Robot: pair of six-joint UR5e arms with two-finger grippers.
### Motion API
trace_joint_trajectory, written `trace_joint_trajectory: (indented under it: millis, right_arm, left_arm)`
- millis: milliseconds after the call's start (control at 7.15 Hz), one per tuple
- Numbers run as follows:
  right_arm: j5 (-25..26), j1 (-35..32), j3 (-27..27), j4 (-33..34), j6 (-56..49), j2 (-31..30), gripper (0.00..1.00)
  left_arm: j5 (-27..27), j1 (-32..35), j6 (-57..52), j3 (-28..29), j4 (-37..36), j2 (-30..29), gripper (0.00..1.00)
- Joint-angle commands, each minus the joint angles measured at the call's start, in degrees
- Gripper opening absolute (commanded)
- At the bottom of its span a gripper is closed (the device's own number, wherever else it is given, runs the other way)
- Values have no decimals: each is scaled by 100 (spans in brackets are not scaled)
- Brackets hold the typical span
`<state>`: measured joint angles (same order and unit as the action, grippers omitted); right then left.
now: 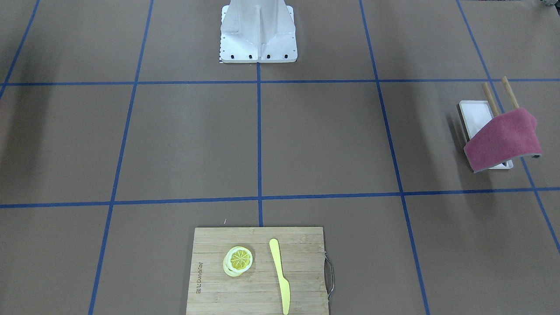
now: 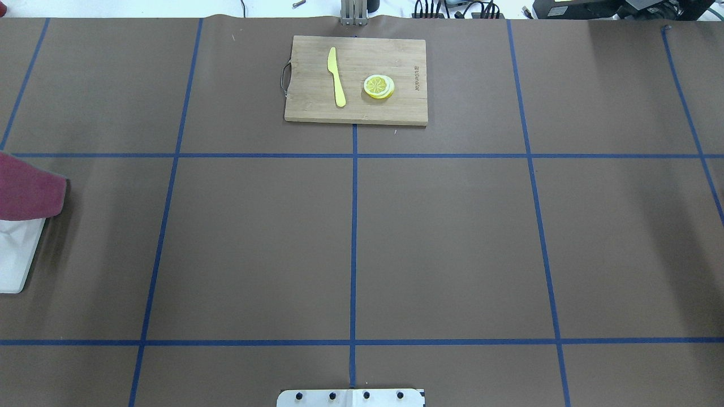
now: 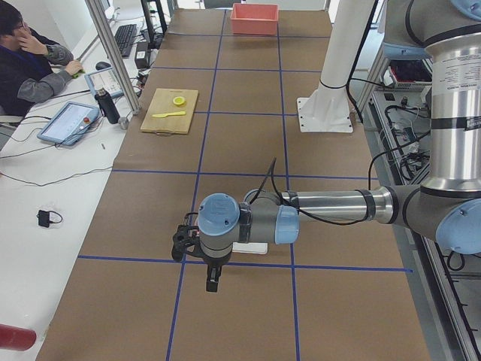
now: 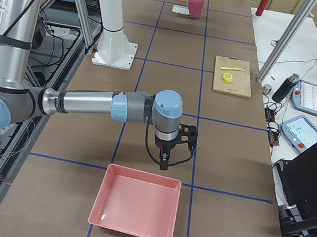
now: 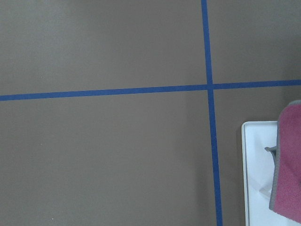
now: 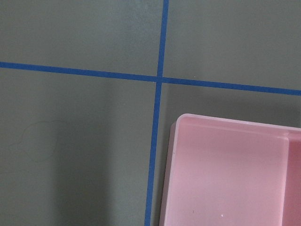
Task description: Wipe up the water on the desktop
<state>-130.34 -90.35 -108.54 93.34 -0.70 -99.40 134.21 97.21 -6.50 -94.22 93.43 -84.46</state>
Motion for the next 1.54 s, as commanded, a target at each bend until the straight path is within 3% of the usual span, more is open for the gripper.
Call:
trace_joint_trajectory:
  millis: [0, 1399]
  right_arm:
    - [0, 0, -9, 0, 0, -9, 100]
    - [-404, 0, -44, -18, -105, -53, 100]
  left_arm:
    - [0, 0, 0, 9, 0, 0, 99]
    - [26, 0, 26, 9, 79, -8, 99]
